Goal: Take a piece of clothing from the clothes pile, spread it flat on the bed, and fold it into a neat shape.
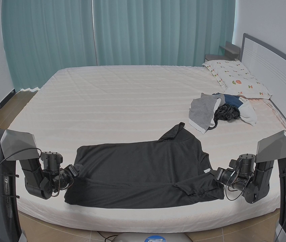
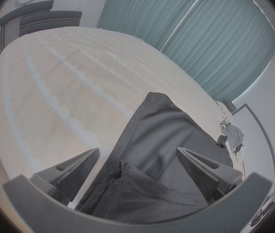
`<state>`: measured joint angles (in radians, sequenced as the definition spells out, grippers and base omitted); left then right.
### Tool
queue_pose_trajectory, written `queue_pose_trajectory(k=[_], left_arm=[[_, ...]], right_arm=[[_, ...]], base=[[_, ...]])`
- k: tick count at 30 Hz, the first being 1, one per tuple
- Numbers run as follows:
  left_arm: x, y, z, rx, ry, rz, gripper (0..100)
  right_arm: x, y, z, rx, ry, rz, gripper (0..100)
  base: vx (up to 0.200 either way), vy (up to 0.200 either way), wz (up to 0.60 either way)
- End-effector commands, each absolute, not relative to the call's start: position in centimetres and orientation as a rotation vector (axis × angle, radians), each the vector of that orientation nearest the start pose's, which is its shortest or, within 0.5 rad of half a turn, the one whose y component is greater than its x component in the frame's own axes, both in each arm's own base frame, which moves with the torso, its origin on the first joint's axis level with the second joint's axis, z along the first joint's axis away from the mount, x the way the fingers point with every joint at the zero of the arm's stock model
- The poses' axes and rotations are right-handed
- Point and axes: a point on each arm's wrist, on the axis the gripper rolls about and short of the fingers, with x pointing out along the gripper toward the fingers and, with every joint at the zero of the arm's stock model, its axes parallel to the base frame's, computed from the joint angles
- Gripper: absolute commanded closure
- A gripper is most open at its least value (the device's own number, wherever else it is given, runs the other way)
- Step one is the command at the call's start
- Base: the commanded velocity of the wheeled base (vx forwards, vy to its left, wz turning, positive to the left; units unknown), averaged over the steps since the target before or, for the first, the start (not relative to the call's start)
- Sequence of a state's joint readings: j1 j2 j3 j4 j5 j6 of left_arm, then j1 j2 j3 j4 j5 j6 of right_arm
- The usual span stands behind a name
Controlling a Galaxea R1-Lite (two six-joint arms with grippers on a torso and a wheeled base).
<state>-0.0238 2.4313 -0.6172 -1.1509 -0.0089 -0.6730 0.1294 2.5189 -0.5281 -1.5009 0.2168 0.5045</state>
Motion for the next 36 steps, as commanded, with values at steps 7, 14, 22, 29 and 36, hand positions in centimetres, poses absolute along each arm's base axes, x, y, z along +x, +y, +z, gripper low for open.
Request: queue_pose_trajectory(k=[7, 14, 22, 29, 36], left_arm=[[34.8, -1.1, -5.9, -0.630, 0.633, 0.174, 0], [34.4, -1.2, -6.1, -0.606, 0.649, 0.172, 100], [33.1, -1.1, -6.7, -0.509, 0.674, 0.252, 100], [33.3, -0.5, -6.8, -0.492, 0.613, 0.314, 100], [33.5, -0.3, -7.5, -0.487, 0.596, 0.330, 100]], right_arm=[[32.6, 5.0, -6.7, 0.511, 0.584, 0.211, 100], [32.6, 5.0, -6.7, 0.512, 0.583, 0.211, 100], [32.5, 5.0, -6.7, 0.512, 0.584, 0.211, 100], [32.5, 5.0, -6.6, 0.514, 0.580, 0.212, 100], [32.2, 4.9, -6.7, 0.512, 0.560, 0.218, 100]], base=[[0.000, 0.000, 0.00], [0.000, 0.000, 0.00], [0.000, 0.000, 0.00], [0.000, 0.000, 0.00], [0.000, 0.000, 0.00]])
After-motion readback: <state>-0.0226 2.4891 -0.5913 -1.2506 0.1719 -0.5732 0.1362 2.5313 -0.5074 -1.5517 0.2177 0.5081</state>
